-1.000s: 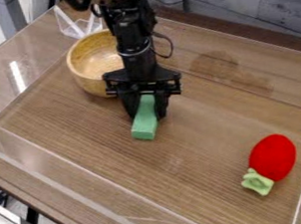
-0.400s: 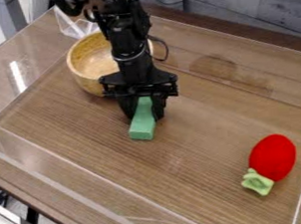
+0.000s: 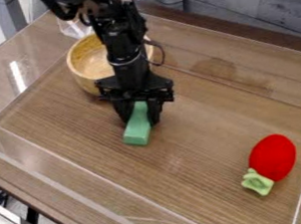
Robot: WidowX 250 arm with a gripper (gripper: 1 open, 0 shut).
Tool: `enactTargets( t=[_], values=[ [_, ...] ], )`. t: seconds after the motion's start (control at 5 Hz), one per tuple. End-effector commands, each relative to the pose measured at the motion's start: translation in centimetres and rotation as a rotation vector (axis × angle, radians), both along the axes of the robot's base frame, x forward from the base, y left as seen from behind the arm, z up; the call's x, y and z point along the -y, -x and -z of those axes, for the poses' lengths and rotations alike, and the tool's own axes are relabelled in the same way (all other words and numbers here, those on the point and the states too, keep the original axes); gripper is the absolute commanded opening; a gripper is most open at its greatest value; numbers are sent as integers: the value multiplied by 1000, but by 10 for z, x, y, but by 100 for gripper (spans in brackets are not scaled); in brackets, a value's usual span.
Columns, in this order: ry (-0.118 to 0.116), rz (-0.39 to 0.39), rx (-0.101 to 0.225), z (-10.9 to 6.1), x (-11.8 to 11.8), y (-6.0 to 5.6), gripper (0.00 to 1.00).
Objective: Put the green stick in the brown bowl
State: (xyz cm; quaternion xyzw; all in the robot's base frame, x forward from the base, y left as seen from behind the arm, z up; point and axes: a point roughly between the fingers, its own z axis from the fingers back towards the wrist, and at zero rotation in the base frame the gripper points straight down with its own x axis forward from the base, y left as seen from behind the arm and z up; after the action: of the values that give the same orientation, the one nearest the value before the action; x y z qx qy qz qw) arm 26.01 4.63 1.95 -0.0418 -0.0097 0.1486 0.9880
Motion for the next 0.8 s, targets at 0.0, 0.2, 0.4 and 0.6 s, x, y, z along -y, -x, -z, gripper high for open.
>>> enactTargets(
  t=[0.0,0.2,0.4,0.6],
  values=[
    [-10,15,12,-5,-2,0,0],
    [-10,38,6,-5,2,1,0],
    [-10,60,0,-5,5,2,0],
    [-9,89,-5,-7,14,2,0]
  ],
)
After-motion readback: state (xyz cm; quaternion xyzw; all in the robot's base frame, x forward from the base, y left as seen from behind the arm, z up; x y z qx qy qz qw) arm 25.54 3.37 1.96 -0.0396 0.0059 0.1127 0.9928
